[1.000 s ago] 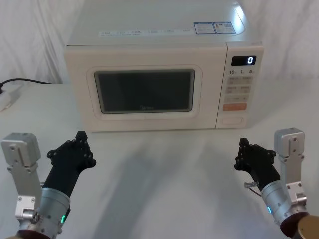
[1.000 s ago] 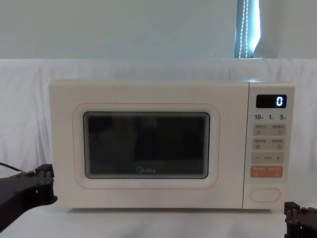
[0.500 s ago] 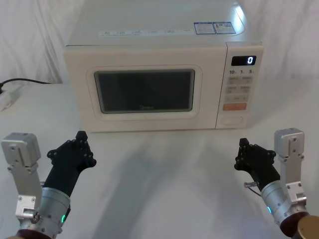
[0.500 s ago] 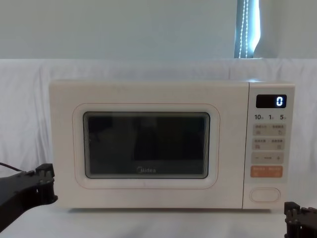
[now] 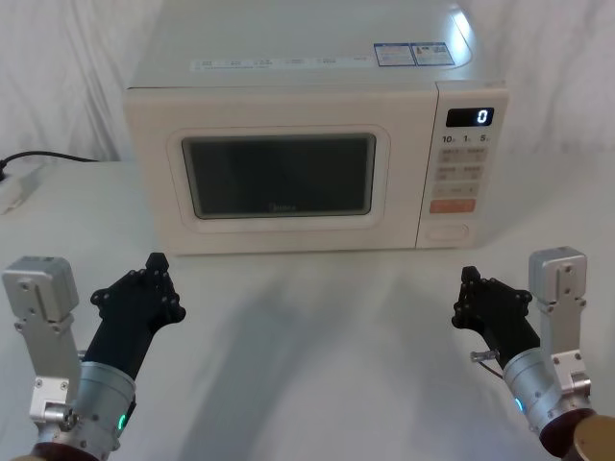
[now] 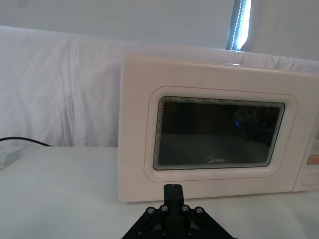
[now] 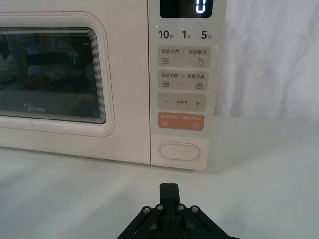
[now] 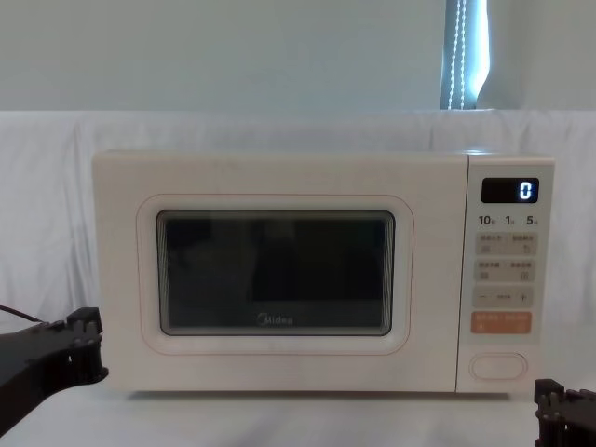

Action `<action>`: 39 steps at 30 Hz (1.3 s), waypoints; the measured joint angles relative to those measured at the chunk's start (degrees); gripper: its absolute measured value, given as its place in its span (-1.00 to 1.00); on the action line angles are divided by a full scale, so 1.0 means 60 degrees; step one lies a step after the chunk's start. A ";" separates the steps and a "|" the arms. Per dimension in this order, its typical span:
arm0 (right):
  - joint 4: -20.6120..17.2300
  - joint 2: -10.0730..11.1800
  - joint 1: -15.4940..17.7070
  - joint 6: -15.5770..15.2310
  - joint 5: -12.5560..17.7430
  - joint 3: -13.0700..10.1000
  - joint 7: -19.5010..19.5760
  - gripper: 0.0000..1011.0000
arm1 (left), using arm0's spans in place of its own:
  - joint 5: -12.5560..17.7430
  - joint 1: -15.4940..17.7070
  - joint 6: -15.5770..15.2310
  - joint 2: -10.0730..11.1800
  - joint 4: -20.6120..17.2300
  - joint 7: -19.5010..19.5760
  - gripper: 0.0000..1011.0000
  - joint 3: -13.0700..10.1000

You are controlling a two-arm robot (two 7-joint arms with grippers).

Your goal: Press the button to open the microwave door with one hand; close the microwave door with the other hand.

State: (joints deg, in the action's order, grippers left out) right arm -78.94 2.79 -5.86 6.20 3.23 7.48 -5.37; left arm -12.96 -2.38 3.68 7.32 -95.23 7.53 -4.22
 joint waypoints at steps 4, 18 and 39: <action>0.0000 0.0000 -0.0001 0.0000 0.0000 0.0000 0.0000 -1.00 | -0.0001 0.0000 0.0000 0.0000 0.0000 0.0000 -1.00 0.0000; 0.0000 0.0000 -0.0001 0.0000 0.0000 0.0000 0.0000 -0.97 | -0.0001 0.0000 0.0000 0.0001 0.0000 0.0000 -1.00 0.0000; 0.0000 0.0000 -0.0001 0.0000 0.0000 0.0000 -0.0001 0.27 | 0.0000 0.0000 0.0000 0.0000 0.0000 -0.0001 -1.00 0.0000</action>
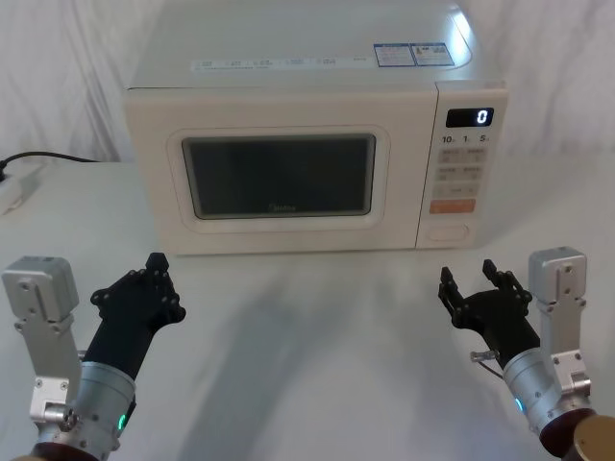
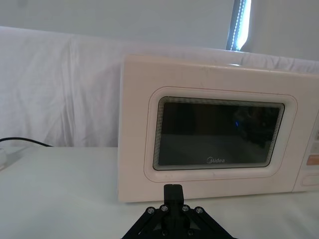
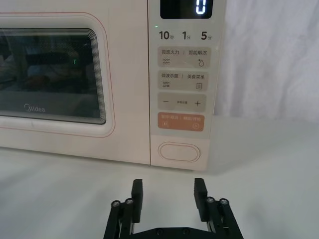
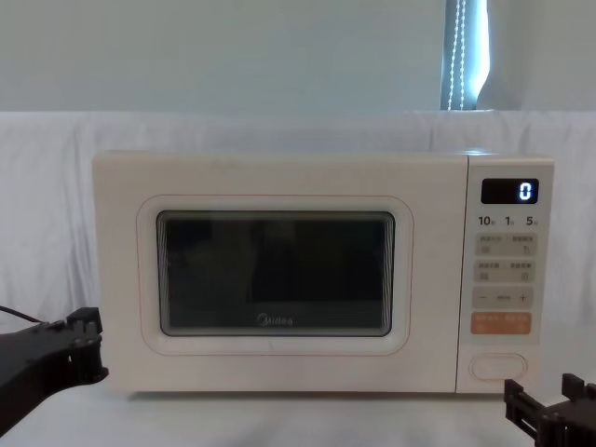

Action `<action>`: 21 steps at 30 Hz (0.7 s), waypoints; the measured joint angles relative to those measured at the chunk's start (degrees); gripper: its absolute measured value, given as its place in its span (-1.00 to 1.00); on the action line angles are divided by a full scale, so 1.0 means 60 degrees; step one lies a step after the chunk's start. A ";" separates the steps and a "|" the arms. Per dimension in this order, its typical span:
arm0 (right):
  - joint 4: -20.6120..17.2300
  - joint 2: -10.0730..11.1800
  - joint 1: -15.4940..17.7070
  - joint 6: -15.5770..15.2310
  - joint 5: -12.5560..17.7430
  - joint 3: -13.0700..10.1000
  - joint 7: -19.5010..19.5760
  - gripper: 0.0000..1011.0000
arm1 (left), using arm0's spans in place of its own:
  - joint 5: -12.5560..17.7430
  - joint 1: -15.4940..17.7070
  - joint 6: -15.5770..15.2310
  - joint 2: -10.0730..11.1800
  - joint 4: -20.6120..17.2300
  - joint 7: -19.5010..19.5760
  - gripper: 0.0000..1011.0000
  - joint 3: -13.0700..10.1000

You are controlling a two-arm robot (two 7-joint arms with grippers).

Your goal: Press the button to open the microwave door with one hand; close the microwave door with the other hand.

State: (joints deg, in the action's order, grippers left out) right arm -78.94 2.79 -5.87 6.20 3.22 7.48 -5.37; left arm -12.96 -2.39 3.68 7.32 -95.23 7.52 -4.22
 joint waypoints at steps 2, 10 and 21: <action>0.0000 0.0000 0.0000 0.0000 0.0000 0.0000 0.0000 0.43 | 0.0000 0.0000 0.0000 0.0000 0.0000 0.0000 -1.00 -0.0001; 0.0000 0.0000 0.0000 0.0000 0.0000 0.0000 0.0000 0.84 | 0.0000 0.0000 0.0000 0.0000 0.0000 0.0000 -1.00 0.0000; 0.0000 0.0000 0.0000 0.0001 0.0000 0.0000 0.0000 0.98 | 0.0000 0.0000 0.0000 0.0001 0.0000 0.0000 -0.72 0.0000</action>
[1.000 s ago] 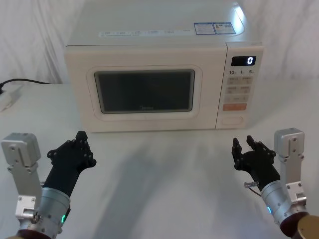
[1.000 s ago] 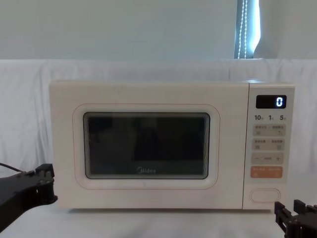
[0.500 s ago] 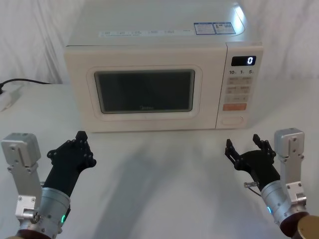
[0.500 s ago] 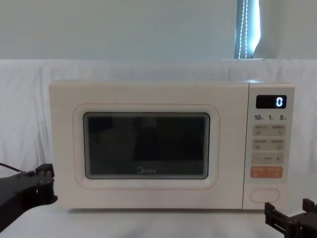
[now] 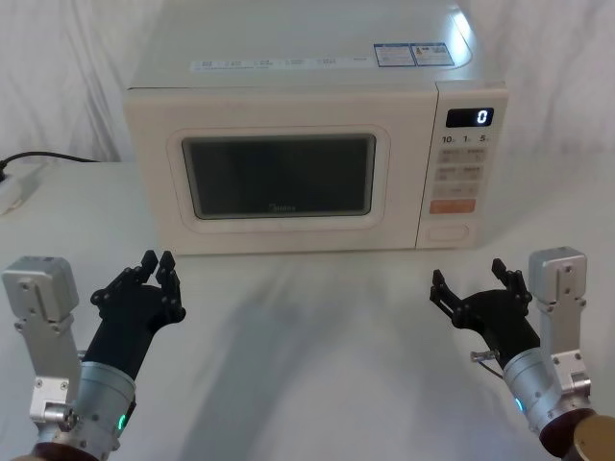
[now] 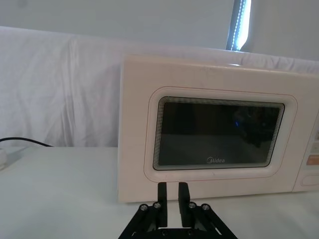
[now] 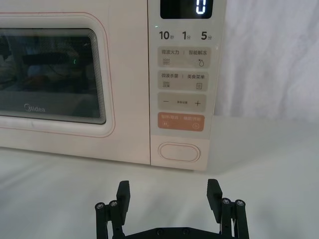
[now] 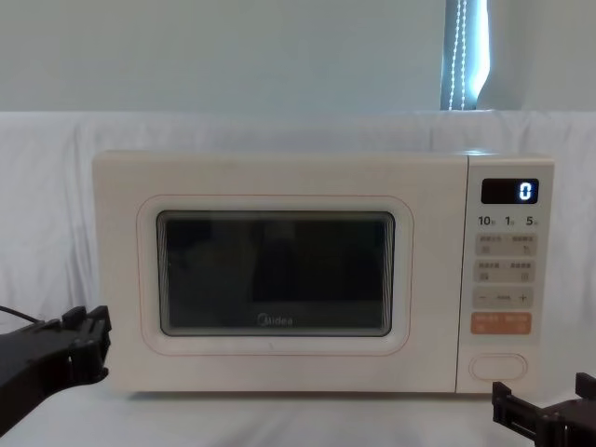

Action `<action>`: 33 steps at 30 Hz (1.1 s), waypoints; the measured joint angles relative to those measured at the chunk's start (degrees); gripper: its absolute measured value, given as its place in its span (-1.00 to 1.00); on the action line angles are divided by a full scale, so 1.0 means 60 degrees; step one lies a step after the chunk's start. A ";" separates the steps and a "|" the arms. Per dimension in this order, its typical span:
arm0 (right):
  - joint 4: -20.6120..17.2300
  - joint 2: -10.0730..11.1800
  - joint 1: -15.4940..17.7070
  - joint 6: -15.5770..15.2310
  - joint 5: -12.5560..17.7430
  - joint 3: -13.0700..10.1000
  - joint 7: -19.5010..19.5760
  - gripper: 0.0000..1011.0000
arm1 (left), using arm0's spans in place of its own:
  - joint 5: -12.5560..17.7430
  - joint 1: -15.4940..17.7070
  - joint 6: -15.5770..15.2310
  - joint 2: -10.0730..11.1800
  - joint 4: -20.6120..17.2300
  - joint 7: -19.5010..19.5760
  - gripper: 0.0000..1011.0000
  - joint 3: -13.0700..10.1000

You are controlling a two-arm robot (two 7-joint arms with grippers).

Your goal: Press the button to open the microwave door with one hand; close the microwave door with the other hand.

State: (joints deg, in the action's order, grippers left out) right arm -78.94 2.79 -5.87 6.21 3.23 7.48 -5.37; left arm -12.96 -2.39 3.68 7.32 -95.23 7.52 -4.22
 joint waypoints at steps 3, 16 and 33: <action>0.0000 0.0000 0.0000 0.0000 0.0000 0.0000 0.0000 0.98 | 0.0000 0.0000 0.0000 0.0000 0.0000 0.0000 -0.60 0.0000; 0.0000 0.0000 0.0001 0.0000 0.0000 0.0000 0.0000 0.98 | 0.0001 0.0000 0.0000 0.0000 0.0000 0.0000 0.29 0.0000; 0.0000 0.0000 0.0000 -0.0001 0.0000 0.0000 0.0000 0.98 | 0.0000 0.0000 0.0000 -0.0001 0.0000 0.0000 0.98 0.0000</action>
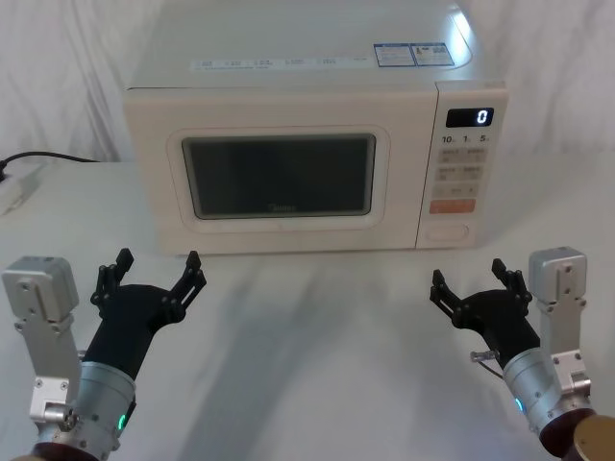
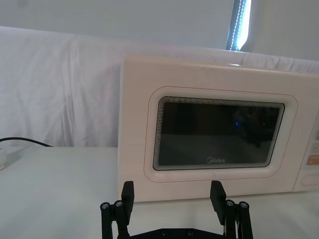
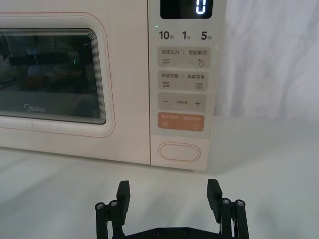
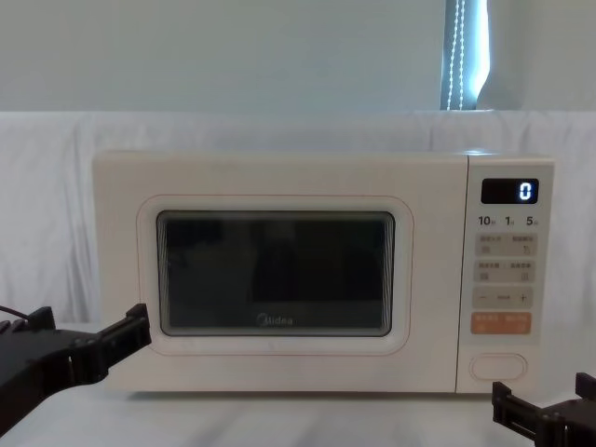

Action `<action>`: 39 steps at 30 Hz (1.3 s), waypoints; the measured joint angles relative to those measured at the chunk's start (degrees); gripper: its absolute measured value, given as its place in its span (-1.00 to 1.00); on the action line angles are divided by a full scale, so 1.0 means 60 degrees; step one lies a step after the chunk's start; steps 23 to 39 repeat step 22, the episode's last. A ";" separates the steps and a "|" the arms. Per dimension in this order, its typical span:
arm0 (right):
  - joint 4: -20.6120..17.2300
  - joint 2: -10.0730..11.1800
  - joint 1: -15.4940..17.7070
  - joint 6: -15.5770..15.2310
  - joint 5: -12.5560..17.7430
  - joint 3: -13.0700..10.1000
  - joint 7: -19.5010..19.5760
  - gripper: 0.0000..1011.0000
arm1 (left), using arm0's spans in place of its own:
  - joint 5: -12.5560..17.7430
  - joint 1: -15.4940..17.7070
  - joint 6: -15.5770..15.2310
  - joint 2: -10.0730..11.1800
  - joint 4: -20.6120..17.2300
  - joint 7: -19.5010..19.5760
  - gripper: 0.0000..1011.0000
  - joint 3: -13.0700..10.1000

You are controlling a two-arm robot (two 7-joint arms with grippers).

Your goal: Press the button to open the microwave door with one hand; close the microwave door with the other hand.

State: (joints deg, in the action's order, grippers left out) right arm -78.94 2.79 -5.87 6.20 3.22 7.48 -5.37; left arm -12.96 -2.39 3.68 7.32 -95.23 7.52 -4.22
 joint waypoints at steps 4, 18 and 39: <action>0.0000 0.0000 0.0000 0.0000 0.0000 0.0000 0.0000 0.98 | 0.0000 0.0000 0.0000 0.0001 0.0000 0.0000 0.98 0.0000; 0.0000 0.0000 0.0000 0.0000 0.0000 0.0000 0.0000 0.98 | 0.0000 0.0000 0.0000 0.0000 0.0000 0.0000 0.98 0.0000; 0.0000 0.0000 0.0000 0.0000 0.0000 0.0000 0.0000 0.98 | 0.0000 0.0000 0.0000 0.0001 0.0000 0.0000 0.98 -0.0001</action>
